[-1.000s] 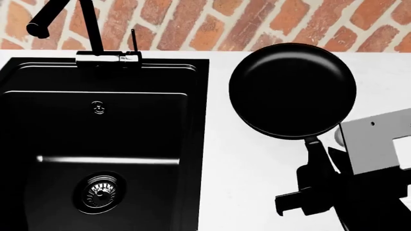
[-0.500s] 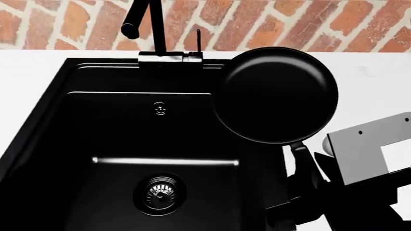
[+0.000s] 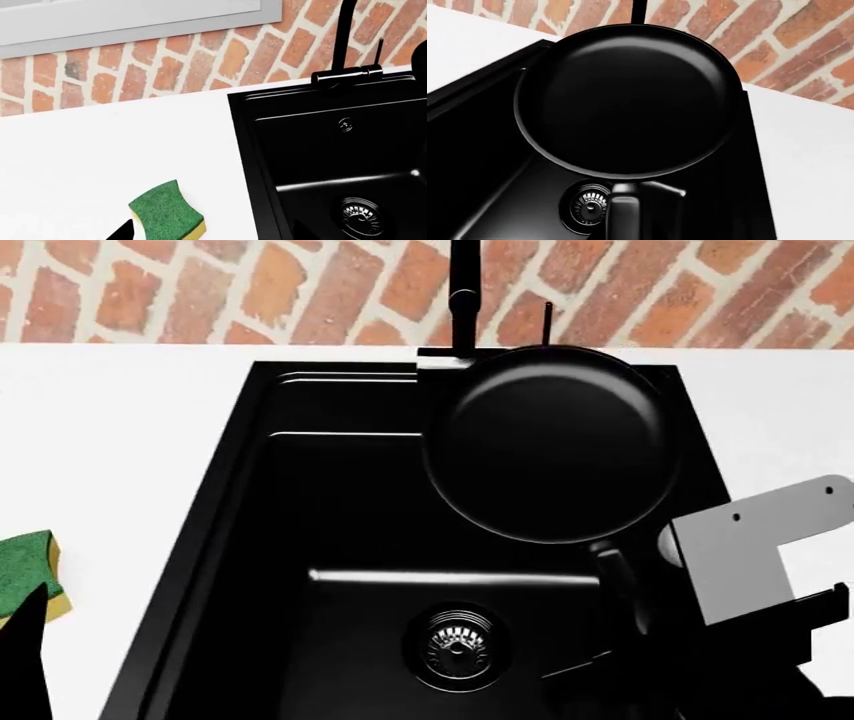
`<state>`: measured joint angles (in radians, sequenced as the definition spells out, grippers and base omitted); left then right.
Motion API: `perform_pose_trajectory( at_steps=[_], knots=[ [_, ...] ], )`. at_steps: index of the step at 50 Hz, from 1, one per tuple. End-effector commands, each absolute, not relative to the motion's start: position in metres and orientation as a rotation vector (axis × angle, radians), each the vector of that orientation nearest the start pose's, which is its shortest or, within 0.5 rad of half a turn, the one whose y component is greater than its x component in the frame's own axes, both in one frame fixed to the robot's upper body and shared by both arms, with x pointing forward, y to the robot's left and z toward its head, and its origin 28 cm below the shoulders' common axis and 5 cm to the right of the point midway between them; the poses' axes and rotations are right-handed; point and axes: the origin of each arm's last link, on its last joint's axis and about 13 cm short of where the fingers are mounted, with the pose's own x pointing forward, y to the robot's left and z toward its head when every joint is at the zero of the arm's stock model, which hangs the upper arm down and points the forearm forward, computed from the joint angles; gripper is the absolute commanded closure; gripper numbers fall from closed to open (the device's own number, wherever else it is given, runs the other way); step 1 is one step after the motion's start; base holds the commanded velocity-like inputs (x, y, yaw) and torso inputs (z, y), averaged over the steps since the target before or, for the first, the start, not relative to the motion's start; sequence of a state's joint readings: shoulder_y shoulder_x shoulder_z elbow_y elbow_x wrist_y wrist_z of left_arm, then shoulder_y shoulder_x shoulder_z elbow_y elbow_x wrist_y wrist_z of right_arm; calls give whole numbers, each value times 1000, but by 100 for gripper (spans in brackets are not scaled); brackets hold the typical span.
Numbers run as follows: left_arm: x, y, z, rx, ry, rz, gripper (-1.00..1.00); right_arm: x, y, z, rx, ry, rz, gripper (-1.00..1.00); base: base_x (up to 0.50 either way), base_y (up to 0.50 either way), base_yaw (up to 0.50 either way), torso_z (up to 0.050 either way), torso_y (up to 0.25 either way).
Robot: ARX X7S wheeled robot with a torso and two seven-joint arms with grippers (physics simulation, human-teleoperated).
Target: Pick the pan and sponge and place them into the sink. Then turn on the water.
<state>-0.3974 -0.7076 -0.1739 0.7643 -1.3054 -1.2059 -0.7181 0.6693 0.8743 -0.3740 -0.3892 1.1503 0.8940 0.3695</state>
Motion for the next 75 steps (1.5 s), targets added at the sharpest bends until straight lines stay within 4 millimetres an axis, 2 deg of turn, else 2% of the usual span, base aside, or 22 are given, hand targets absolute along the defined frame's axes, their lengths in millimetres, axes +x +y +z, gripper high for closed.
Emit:
perform_pose_trajectory(
  at_steps=[1,6,8,11,16,19,23,30,33,42,48,54,65,75],
  knots=[
    [182,272,202,101,167,-28,-100,252,-184,204,-217,210,185,100,0,0,0,0,0],
    [181,273,202,101,166,-27,-100,254,-184,201,-221,207,187,100,0,0,0,0,2],
    [181,273,202,100,166,-25,-100,254,-181,194,-297,200,221,100,0,0,0,0,5],
    [183,271,201,97,168,-26,-100,258,-177,189,-274,232,271,100,0,0,0,0,0],
    [182,272,203,100,166,-24,-100,282,-176,188,-299,306,405,100,0,0,0,0,2],
    [181,272,202,101,168,-26,-100,298,-179,186,-283,343,425,100,0,0,0,3,0],
    [184,269,203,102,168,-25,-100,304,-179,182,-306,419,520,100,0,0,0,0,3],
    [188,267,204,103,165,-24,-100,318,-177,180,-341,404,547,100,0,0,0,0,1],
    [187,268,205,105,165,-25,-100,329,-176,179,-402,387,627,100,0,0,0,0,0],
    [183,271,204,103,168,-23,-100,352,-168,175,-420,409,670,100,0,0,0,1,2],
    [182,273,204,106,170,-18,-100,366,-164,163,-464,431,706,100,0,0,0,0,2],
    [182,274,204,106,172,-17,-100,369,-158,150,-526,424,760,100,0,0,0,0,2],
    [179,276,203,108,175,-14,-100,375,-147,131,-525,461,793,100,0,0,0,1,1],
    [181,275,203,104,176,-14,-100,380,-147,113,-511,513,777,100,0,0,1,0,1]
  ],
)
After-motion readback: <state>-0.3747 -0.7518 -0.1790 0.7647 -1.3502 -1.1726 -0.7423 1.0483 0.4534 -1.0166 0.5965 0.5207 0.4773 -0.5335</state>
